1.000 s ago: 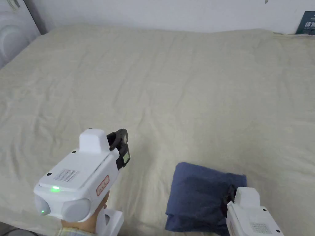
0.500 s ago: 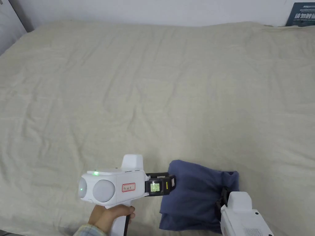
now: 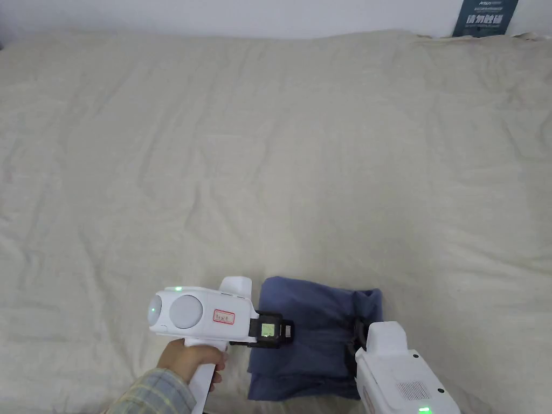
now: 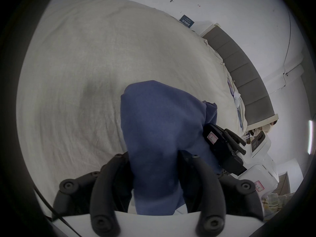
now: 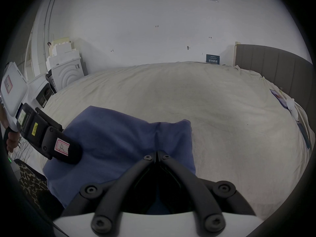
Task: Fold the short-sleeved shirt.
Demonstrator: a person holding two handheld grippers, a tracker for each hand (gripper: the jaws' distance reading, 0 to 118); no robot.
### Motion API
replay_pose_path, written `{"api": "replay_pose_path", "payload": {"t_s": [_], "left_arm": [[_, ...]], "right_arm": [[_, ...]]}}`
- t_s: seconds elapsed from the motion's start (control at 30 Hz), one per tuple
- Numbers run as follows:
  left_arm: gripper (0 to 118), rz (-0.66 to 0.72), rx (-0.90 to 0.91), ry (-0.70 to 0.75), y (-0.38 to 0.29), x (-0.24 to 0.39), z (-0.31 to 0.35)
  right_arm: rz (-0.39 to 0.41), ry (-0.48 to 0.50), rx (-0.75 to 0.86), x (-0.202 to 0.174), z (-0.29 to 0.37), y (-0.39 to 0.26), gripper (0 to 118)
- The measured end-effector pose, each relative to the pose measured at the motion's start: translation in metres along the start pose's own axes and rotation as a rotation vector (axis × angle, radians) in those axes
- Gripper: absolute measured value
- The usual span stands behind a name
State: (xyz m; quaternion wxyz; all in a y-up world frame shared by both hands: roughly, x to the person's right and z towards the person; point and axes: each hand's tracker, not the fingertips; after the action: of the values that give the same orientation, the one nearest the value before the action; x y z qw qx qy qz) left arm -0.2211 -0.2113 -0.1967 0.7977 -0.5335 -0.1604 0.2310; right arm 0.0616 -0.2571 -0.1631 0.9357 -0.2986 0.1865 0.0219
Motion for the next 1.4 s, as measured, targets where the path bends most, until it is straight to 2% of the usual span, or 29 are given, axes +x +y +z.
{"api": "replay_pose_path", "payload": {"t_s": [0.17,0.2,0.27,0.37,0.47,0.73,0.97,1.13,1.4], "left_arm": [[30,0.03,0.013,0.011,-0.002,-0.001,0.001],[24,0.026,0.023,0.015,-0.004,0.001,0.003],[20,0.039,0.05,0.004,-0.005,0.004,0.008],[20,0.022,0.079,-0.013,-0.001,0.009,0.021],[20,0.007,0.101,-0.03,0.01,0.009,0.041],[19,-0.047,0.147,0.157,0.047,-0.049,0.113],[19,0.014,0.193,0.364,0.065,-0.124,0.198],[19,0.093,0.2,0.498,0.07,-0.182,0.247],[19,0.237,0.178,0.668,0.067,-0.248,0.279]], "right_arm": [[-0.008,0.04,-0.02,0.005,0.004,0.011,0],[-0.012,0.043,-0.021,0.006,0.008,0.017,0],[-0.024,0.043,0.031,0.009,0.02,0.029,0],[-0.028,0.051,0.123,0.015,0.042,0.06,0],[0.044,0.052,0.204,0.021,0.063,0.093,0],[0.127,0.025,0.362,0.029,0.106,0.157,0],[0.142,-0.015,0.429,0.031,0.116,0.186,0],[0.121,-0.034,0.434,0.032,0.109,0.196,0],[0.092,-0.056,0.413,0.035,0.093,0.197,0]]}}
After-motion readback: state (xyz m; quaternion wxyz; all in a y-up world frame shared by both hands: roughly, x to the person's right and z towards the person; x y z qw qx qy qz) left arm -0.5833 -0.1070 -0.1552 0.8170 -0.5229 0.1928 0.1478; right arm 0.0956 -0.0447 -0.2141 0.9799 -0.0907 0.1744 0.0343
